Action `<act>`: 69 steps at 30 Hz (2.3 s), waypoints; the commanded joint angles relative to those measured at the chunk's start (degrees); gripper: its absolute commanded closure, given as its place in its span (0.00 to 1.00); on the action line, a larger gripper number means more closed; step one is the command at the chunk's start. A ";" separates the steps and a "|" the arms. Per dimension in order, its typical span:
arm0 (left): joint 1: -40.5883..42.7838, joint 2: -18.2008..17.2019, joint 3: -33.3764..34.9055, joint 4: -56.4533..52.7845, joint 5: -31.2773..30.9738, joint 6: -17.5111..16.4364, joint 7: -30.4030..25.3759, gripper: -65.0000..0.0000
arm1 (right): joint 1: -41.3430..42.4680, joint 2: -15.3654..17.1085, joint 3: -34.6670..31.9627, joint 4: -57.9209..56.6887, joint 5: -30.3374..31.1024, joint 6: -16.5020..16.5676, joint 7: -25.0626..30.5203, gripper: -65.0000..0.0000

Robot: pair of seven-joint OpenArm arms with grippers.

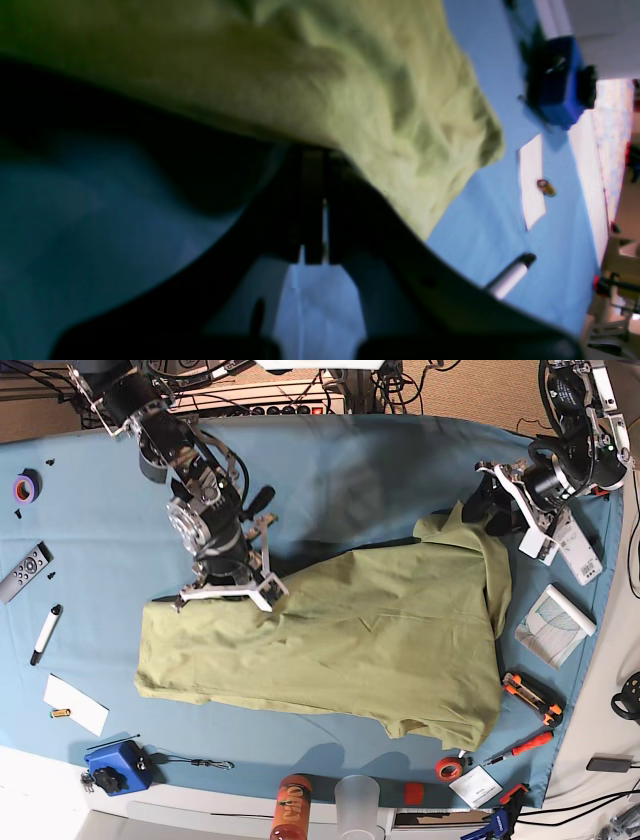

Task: Layout the t-shirt on the table in an organized manner, then fold the t-shirt properly
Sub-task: 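Lift the shirt edge with the right gripper and pull it away from the left gripper, then grasp the shirt shoulders with both grippers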

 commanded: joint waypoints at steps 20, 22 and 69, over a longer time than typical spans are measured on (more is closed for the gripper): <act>1.27 0.68 -0.17 0.87 -0.02 2.38 -2.82 0.52 | -17.05 1.33 5.22 16.92 -5.16 -0.70 -2.75 1.00; 1.14 1.31 -0.17 0.83 0.04 2.36 -5.07 0.52 | -18.36 1.31 6.82 18.45 -5.14 -0.70 -2.80 1.00; -2.38 7.56 -0.46 -5.35 7.98 5.27 -2.05 1.00 | -23.45 10.23 11.67 23.37 -5.20 -0.42 -5.29 1.00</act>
